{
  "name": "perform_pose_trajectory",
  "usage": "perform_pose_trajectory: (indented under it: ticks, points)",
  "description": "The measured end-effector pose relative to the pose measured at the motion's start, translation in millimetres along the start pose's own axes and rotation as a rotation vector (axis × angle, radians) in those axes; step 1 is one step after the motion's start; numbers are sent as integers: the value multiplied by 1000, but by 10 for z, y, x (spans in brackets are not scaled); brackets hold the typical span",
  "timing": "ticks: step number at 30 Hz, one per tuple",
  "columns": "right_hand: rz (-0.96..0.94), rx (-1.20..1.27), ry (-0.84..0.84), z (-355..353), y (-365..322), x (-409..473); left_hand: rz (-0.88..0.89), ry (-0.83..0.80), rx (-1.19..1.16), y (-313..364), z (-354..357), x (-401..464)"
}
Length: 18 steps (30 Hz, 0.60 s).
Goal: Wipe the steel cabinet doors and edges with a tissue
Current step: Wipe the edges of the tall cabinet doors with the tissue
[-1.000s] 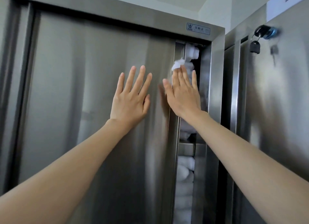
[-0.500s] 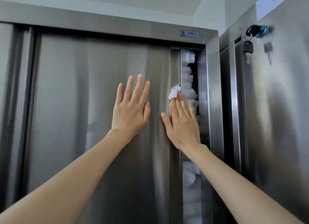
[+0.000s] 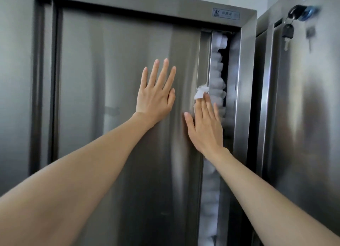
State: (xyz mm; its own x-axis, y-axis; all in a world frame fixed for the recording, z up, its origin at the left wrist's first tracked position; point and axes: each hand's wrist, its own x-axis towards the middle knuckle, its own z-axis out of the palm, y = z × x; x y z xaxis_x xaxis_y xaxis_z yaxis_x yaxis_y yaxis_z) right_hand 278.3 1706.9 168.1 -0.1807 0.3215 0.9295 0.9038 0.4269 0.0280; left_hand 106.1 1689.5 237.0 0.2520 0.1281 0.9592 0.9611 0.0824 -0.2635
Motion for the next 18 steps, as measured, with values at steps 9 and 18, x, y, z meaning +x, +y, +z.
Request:
perform_pose_trajectory:
  ticks: [9,18]
  points:
    - [13,-33,-191,54,-34,-703,28,-75,-34,54,-234,-233]
    - [30,-51,-272,-24,-45,-772,78,-168,-93,336,-156,-1834]
